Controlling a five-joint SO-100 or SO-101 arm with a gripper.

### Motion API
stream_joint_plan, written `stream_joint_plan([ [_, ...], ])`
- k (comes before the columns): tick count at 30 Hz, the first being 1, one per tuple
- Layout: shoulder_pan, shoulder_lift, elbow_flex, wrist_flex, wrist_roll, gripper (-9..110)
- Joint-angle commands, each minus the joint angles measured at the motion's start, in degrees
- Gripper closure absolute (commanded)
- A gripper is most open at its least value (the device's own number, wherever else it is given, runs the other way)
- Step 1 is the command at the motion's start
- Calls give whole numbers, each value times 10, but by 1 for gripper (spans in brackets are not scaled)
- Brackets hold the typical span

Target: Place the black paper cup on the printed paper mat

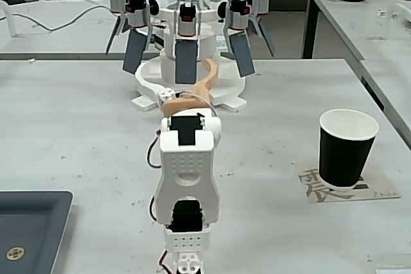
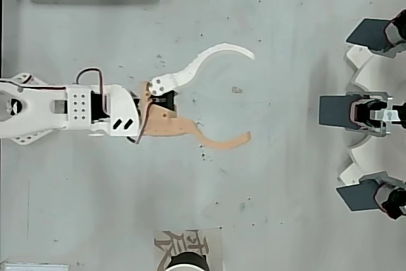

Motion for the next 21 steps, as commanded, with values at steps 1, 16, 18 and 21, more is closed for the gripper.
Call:
stream_joint_plan([
  [1, -5, -24, -57, 1, 9, 74],
  [16, -5, -166, -225, 27, 49, 79],
  [18, -6, -184, -242, 31, 49, 80],
  [21, -6, -207, -265, 31, 49, 81],
])
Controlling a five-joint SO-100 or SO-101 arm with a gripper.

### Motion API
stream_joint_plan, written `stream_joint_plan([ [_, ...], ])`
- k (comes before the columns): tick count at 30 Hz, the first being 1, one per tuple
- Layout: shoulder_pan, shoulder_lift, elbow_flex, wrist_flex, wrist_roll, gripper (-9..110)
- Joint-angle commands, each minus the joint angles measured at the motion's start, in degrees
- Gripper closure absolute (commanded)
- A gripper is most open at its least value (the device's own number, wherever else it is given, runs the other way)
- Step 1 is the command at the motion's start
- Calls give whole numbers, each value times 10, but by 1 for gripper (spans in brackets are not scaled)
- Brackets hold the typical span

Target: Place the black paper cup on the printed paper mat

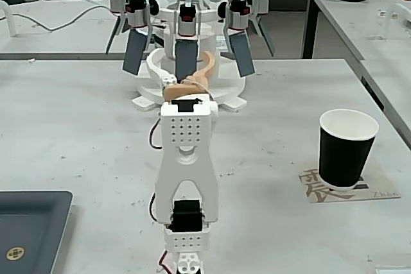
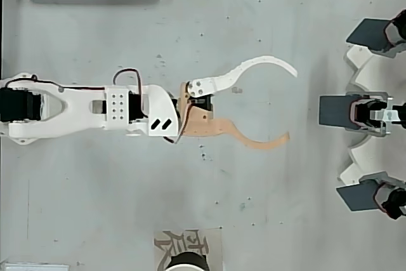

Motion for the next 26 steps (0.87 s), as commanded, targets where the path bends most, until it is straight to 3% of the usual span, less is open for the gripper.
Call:
stream_joint_plan([
  [1, -6, -11, -47, 3, 5, 81],
  [26, -17, -119, -133, 7, 13, 87],
])
